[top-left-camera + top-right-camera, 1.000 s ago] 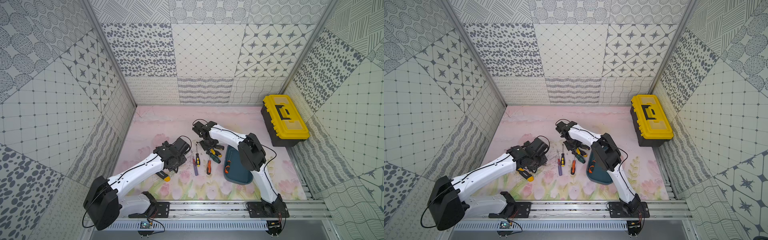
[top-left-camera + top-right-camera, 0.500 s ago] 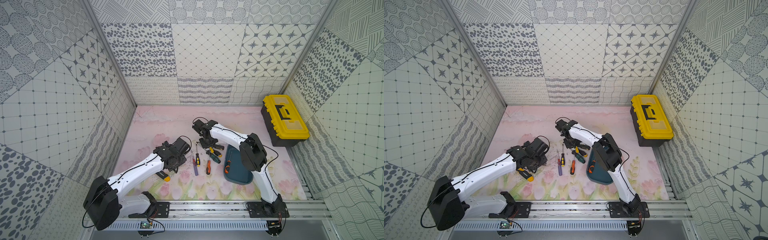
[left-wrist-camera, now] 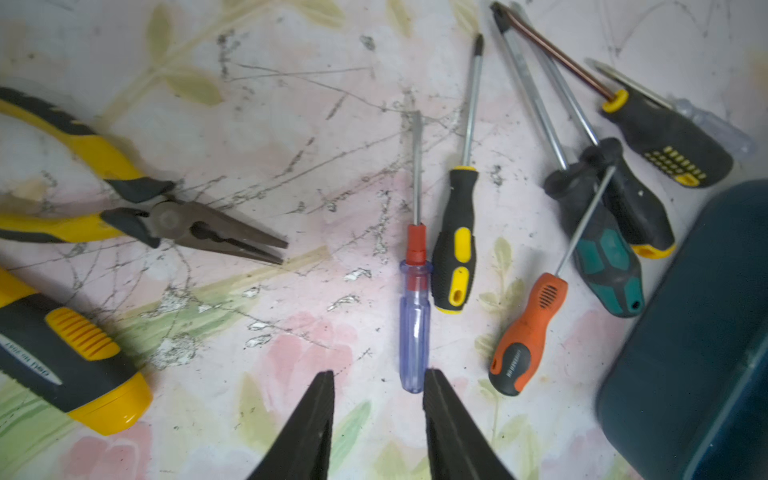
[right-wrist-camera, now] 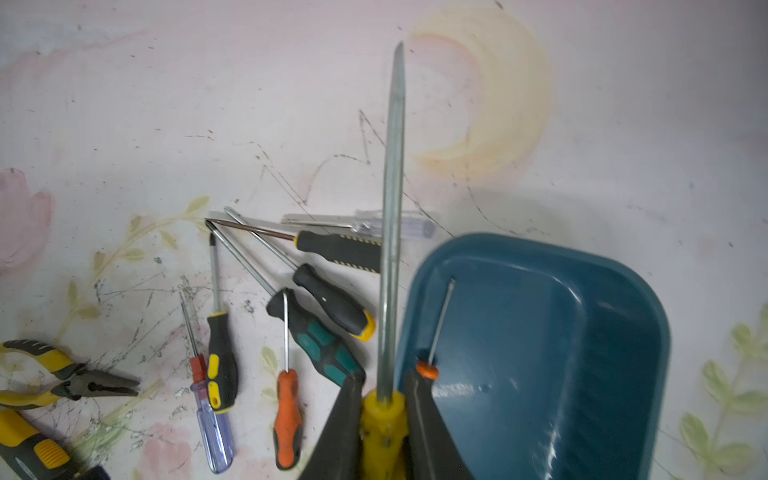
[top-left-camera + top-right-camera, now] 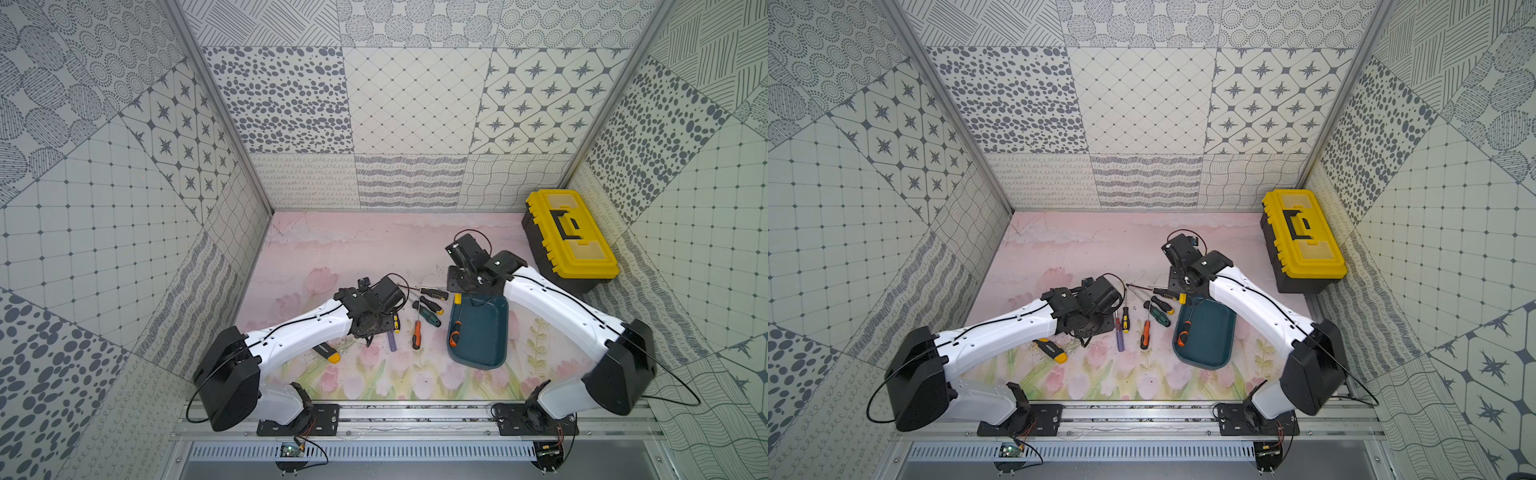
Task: Put the screwdriver on the desktop into the storage box
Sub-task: Place the screwdriver in the storage box.
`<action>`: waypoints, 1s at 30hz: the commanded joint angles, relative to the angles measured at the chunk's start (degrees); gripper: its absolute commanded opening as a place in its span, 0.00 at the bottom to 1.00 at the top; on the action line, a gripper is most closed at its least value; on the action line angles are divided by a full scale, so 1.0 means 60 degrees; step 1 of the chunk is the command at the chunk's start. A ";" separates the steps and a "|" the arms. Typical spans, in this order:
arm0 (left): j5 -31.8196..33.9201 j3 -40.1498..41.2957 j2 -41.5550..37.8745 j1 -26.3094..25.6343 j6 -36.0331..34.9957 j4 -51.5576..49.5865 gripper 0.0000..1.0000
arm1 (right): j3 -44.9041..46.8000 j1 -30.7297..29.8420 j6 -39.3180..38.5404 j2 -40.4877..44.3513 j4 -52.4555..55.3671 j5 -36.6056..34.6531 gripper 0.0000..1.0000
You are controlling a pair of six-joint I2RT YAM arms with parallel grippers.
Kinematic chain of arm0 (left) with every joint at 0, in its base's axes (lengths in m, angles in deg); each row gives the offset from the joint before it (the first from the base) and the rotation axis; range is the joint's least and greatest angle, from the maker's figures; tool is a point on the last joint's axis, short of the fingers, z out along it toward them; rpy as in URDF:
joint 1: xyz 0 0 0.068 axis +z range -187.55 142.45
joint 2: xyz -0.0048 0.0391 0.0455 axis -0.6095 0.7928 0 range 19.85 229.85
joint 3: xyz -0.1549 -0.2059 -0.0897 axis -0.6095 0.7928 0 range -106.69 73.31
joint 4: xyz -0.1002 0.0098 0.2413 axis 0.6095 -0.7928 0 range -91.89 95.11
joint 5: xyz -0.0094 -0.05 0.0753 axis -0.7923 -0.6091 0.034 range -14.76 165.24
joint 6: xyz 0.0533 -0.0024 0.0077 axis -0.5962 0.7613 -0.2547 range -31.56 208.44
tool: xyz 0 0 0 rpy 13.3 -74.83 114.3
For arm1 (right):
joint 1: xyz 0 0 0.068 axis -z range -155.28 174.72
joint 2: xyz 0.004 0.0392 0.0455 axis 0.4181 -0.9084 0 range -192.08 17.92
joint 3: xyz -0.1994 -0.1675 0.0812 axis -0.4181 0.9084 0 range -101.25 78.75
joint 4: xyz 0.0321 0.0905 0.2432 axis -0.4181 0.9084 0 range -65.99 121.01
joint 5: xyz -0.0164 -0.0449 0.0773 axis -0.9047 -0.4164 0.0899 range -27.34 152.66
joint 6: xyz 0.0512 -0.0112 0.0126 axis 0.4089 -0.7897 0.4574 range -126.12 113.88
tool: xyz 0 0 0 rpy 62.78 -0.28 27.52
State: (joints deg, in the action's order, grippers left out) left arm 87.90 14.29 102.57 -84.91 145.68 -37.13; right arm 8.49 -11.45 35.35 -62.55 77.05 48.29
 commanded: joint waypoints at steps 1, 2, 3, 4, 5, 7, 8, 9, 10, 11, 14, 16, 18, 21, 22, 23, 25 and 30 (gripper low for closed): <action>-0.0413 -0.0859 0.0982 -0.0741 -0.1359 0.0486 0.43 | 0.1688 0.0558 0.1148 0.0903 -0.0062 0.0461 0.02; -0.0496 -0.0988 0.1192 -0.0797 -0.1291 0.0499 0.44 | 0.2047 0.0742 0.1253 0.1105 -0.0118 0.0648 0.02; -0.0648 -0.1065 0.1411 -0.0848 -0.1235 0.0537 0.44 | 0.2467 0.0846 0.1361 0.1264 -0.0269 0.0890 0.02; -0.0780 -0.1146 0.1588 -0.0883 -0.1213 0.0563 0.44 | 0.2800 0.0939 0.1453 0.1338 -0.0490 0.1063 0.03; -0.0861 -0.1218 0.1753 -0.0932 -0.1181 0.0596 0.45 | 0.3118 0.0975 0.1566 0.1351 -0.0753 0.1163 0.03; -0.0962 -0.1335 0.1995 -0.0982 -0.1179 0.0619 0.46 | 0.3572 0.0996 0.1740 0.1199 -0.1401 0.1495 0.04; -0.1019 -0.1383 0.2106 -0.0997 -0.1182 0.0623 0.46 | 0.3714 0.0989 0.1781 0.1019 -0.1669 0.1677 0.05; -0.1081 -0.1434 0.2212 -0.1008 -0.1208 0.0622 0.46 | 0.3802 0.0995 0.1823 0.0788 -0.1816 0.1758 0.06; -0.1134 -0.1481 0.2287 -0.1017 -0.1265 0.0624 0.47 | 0.3901 0.0989 0.1839 0.0583 -0.1992 0.1790 0.06; -0.1176 -0.1524 0.2366 -0.1027 -0.1314 0.0616 0.48 | 0.4014 0.0988 0.1857 0.0448 -0.2150 0.1756 0.06; -0.1303 -0.1643 0.2617 -0.1041 -0.1466 0.0660 0.49 | 0.4344 0.1001 0.1783 -0.0062 -0.2797 0.1806 0.13; -0.1419 -0.1710 0.2778 -0.1032 -0.1541 0.0718 0.50 | 0.4357 0.1013 0.1640 -0.0415 -0.3015 0.1906 0.21; -0.1515 -0.1850 0.3033 -0.1048 -0.1619 0.0689 0.51 | 0.4340 0.1005 0.1559 -0.0668 -0.3052 0.1932 0.28; -0.1588 -0.2070 0.3351 -0.1038 -0.1687 0.0589 0.51 | 0.4402 0.1028 0.1497 -0.0507 -0.3040 0.1818 0.39; -0.1608 -0.2119 0.3444 -0.1046 -0.1705 0.0596 0.51 | 0.4430 0.1059 0.1520 -0.0329 -0.3028 0.1724 0.41; -0.1618 -0.2171 0.3534 -0.1044 -0.1715 0.0602 0.51 | 0.4464 0.1083 0.1530 -0.0093 -0.2944 0.1667 0.43; -0.1608 -0.2290 0.3709 -0.1043 -0.1776 0.0536 0.51 | 0.4545 0.1137 0.1554 0.0489 -0.2747 0.1430 0.45; -0.1499 -0.2728 0.4170 -0.0944 -0.2066 0.0386 0.51 | 0.4781 0.1286 0.1588 0.1850 -0.2298 0.0863 0.45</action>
State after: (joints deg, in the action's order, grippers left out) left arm 79.86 0.17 125.65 -90.98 136.36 -33.52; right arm 35.83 -4.39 44.51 -54.92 62.03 56.73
